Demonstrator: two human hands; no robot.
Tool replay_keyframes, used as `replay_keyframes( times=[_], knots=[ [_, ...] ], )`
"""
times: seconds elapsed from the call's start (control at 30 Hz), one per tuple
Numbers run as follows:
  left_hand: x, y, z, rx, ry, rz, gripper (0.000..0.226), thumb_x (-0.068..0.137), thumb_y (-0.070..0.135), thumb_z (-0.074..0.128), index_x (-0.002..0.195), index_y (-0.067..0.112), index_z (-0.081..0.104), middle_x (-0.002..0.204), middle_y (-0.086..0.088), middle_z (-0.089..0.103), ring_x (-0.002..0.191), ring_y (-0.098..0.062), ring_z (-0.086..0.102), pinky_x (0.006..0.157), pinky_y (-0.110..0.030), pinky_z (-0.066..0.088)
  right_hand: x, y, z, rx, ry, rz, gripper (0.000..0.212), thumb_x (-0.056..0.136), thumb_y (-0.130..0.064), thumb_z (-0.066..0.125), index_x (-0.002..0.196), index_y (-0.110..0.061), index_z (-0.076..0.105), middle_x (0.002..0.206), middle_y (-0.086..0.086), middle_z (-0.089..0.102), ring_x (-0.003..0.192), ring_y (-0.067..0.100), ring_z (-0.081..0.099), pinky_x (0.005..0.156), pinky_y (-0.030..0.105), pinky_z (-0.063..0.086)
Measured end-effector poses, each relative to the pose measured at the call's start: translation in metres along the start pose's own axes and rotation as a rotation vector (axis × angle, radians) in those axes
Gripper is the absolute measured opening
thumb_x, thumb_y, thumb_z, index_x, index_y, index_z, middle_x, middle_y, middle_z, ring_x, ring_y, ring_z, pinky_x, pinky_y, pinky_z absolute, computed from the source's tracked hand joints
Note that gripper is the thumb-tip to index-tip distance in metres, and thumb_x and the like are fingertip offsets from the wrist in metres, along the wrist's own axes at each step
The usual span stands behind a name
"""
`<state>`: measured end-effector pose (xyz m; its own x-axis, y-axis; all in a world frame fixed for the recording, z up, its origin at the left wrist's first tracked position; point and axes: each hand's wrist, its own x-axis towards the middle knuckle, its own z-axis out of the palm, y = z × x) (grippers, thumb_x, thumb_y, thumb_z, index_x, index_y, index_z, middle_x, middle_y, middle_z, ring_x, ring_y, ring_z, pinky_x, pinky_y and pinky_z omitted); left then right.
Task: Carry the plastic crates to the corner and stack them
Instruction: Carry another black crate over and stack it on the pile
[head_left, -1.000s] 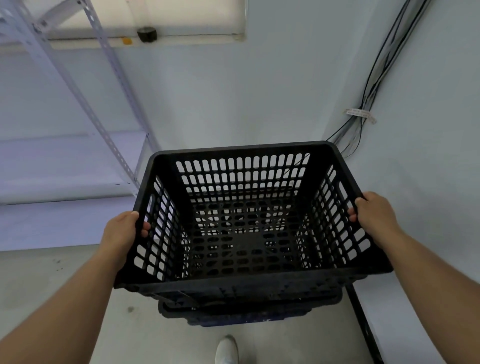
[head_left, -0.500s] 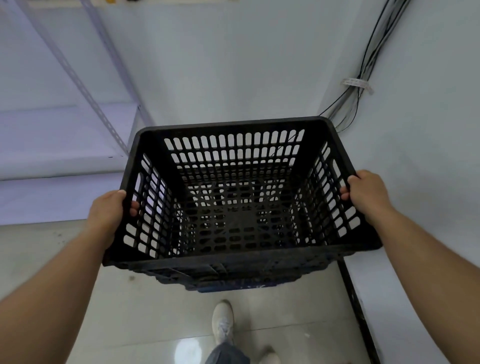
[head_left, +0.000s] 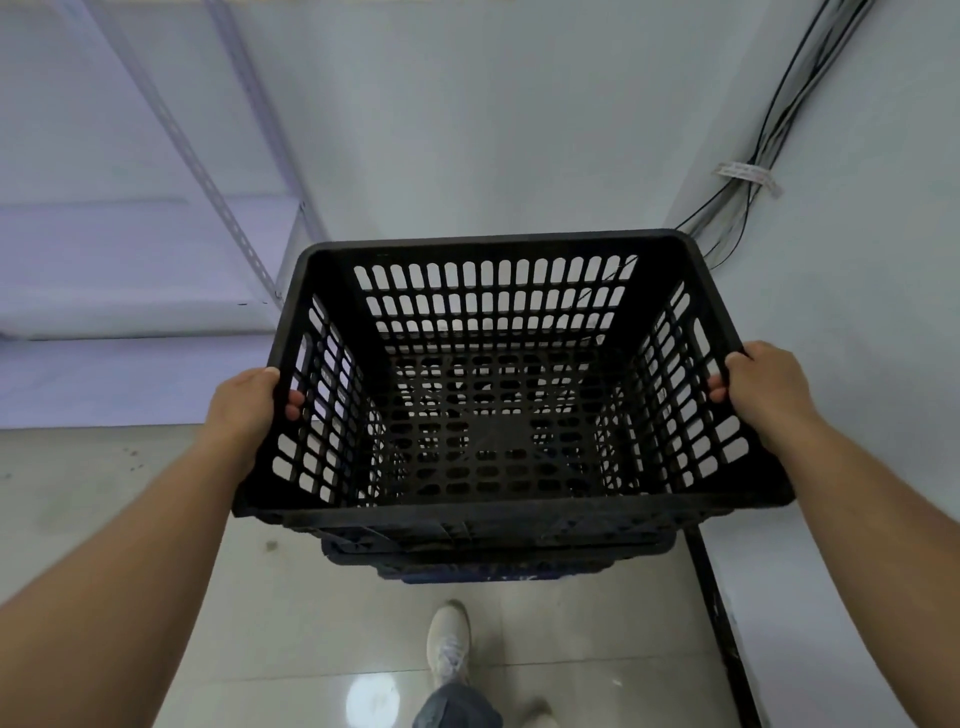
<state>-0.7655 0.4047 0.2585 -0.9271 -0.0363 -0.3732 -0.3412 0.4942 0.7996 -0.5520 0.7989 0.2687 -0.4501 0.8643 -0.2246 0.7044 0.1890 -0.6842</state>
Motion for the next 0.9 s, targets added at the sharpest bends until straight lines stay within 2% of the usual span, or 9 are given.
replay_keyframes(
  times=[0.2,0.33,0.5,0.6,0.8,0.9],
  knots=[
    [-0.005,0.001,-0.007,0.028,0.008,0.018,0.040,0.095,0.025,0.038,0.098,-0.004,0.065,0.072,-0.012,0.062,0.062,-0.026,0.052,0.056,-0.033,0.037,-0.015,0.012,-0.008,0.014,0.041,-0.015,0.022,0.093,-0.011,0.035,0.096,-0.005,0.056,0.086,0.014,0.065,0.068,0.027,0.059,0.057,0.028,0.039],
    [-0.014,-0.001,-0.009,0.011,0.004,0.026,0.039,0.096,0.023,0.038,0.099,-0.006,0.063,0.073,-0.013,0.060,0.060,-0.025,0.050,0.054,-0.032,0.037,-0.020,0.014,-0.013,0.018,0.043,-0.016,0.025,0.093,-0.011,0.035,0.099,-0.005,0.058,0.085,0.013,0.065,0.067,0.024,0.060,0.055,0.027,0.038],
    [-0.017,-0.004,-0.009,-0.010,0.001,0.010,0.038,0.096,0.021,0.038,0.102,-0.007,0.062,0.073,-0.012,0.059,0.058,-0.024,0.049,0.051,-0.031,0.036,-0.018,0.019,-0.006,-0.003,0.031,-0.007,0.024,0.091,-0.010,0.038,0.095,-0.001,0.059,0.085,0.014,0.067,0.078,0.033,0.064,0.059,0.030,0.041],
    [-0.010,0.001,-0.006,-0.033,0.004,0.002,0.036,0.095,0.021,0.039,0.102,-0.006,0.062,0.073,-0.013,0.060,0.058,-0.024,0.049,0.051,-0.031,0.036,-0.009,0.013,-0.004,-0.028,0.032,-0.011,0.024,0.091,-0.011,0.039,0.096,-0.002,0.060,0.084,0.013,0.068,0.078,0.033,0.065,0.062,0.032,0.042],
    [0.002,0.000,-0.001,-0.031,0.021,-0.015,0.036,0.093,0.024,0.039,0.093,-0.002,0.064,0.077,-0.016,0.062,0.061,-0.025,0.051,0.054,-0.032,0.036,0.008,0.009,0.005,-0.080,0.044,-0.027,0.024,0.088,-0.016,0.040,0.095,-0.005,0.060,0.091,0.016,0.068,0.087,0.036,0.064,0.082,0.044,0.050],
    [0.003,0.001,0.000,-0.023,0.016,-0.035,0.035,0.095,0.023,0.038,0.095,-0.001,0.063,0.074,-0.013,0.060,0.060,-0.024,0.050,0.053,-0.031,0.035,0.012,0.011,0.008,-0.115,0.048,-0.026,0.024,0.087,-0.017,0.041,0.095,-0.004,0.059,0.095,0.018,0.067,0.089,0.038,0.064,0.085,0.047,0.050]
  ],
)
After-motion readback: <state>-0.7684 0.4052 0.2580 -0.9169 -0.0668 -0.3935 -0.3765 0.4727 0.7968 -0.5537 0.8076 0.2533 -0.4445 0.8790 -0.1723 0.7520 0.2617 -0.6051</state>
